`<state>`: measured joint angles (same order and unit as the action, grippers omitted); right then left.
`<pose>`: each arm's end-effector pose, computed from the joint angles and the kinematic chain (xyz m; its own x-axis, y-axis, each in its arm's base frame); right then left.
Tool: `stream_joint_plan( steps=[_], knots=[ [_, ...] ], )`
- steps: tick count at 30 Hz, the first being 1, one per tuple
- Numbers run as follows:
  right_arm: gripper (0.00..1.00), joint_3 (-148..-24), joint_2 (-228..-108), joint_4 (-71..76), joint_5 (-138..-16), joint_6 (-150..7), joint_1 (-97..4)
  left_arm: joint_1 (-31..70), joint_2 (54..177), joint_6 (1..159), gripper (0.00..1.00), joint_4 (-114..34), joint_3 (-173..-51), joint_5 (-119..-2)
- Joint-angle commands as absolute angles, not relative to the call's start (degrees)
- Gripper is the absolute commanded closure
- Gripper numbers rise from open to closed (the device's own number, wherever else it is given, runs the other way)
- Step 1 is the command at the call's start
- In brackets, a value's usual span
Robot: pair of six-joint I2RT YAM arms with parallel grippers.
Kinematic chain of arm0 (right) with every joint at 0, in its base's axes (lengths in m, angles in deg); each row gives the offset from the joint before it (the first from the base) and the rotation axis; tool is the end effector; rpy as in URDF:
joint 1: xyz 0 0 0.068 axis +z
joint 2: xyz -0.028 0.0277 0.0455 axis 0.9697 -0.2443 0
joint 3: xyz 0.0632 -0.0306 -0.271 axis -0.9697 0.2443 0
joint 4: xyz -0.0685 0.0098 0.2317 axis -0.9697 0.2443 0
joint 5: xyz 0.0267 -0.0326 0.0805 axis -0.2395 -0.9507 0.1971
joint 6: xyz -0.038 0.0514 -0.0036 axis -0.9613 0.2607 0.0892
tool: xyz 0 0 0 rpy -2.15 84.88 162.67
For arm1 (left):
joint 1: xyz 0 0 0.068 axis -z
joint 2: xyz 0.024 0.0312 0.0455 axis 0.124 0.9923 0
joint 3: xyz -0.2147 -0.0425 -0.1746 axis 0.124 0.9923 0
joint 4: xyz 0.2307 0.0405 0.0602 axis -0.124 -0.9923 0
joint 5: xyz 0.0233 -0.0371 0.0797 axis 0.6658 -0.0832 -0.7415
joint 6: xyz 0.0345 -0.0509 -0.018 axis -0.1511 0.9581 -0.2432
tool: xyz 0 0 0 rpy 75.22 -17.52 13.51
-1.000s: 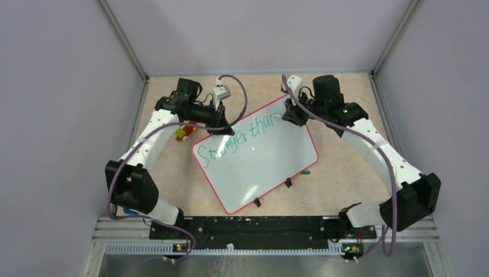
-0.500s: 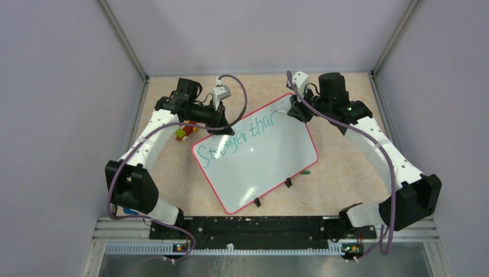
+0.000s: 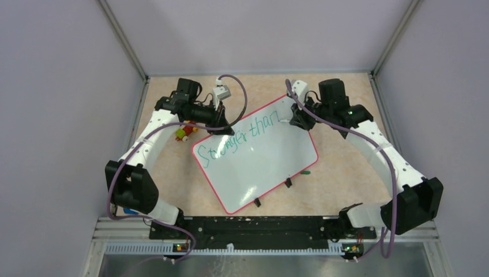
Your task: Write a sentence on the whiteboard
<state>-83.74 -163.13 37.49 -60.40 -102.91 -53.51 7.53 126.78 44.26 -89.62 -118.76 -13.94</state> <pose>0.2465 0.1236 0.3530 -0.2528 -0.5126 -0.8206 -0.8255 0.5566 -0.0933 0.2729 -0.1132 0.3282 -0.4918 0.3679 -0.7892 0.8639 0.3197 -0.3893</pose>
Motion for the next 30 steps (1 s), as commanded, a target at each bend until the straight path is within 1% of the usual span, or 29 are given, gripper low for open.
stream_joint_plan(
  steps=[1,7,8,10,15,18,19,24,27,30],
  knots=[
    [1.00,-82.3,-161.4,40.7,-59.9,-105.3,-54.1,9.8,126.7,39.9,1.00,-88.5,-118.6,-15.4],
    [1.00,-83.7,-160.4,42.4,-58.8,-105.6,-54.1,9.8,126.7,40.5,1.00,-88.2,-118.8,-15.5],
    [1.00,-84.3,-160.3,42.6,-58.4,-105.2,-54.1,9.8,126.7,40.7,0.98,-88.2,-118.8,-15.6],
    [1.00,-86.2,-160.2,43.4,-57.0,-105.1,-54.0,9.7,126.7,41.1,0.91,-88.3,-119.3,-15.7],
    [1.00,-89.2,-159.9,45.5,-54.3,-105.1,-51.9,9.2,127.0,41.5,0.69,-93.3,-125.2,-18.0],
    [1.00,-89.9,-160.0,46.8,-53.5,-104.7,-49.4,8.2,126.2,41.4,0.56,-94.7,-126.1,-18.4],
    [1.00,-89.9,-160.0,46.7,-53.4,-104.4,-48.6,7.5,125.8,41.7,0.53,-94.6,-125.7,-18.1],
    [1.00,-88.8,-160.6,45.4,-50.8,-102.9,-45.1,1.2,125.3,41.9,0.50,-96.3,-124.7,-13.4],
    [1.00,-87.7,-161.2,43.4,-47.8,-101.4,-44.3,-2.6,125.6,39.0,0.49,-100.0,-124.1,-9.5],
    [1.00,-86.8,-161.4,41.2,-48.2,-99.8,-41.8,-6.3,125.2,36.3,0.48,-102.8,-121.9,-5.4]
  ],
)
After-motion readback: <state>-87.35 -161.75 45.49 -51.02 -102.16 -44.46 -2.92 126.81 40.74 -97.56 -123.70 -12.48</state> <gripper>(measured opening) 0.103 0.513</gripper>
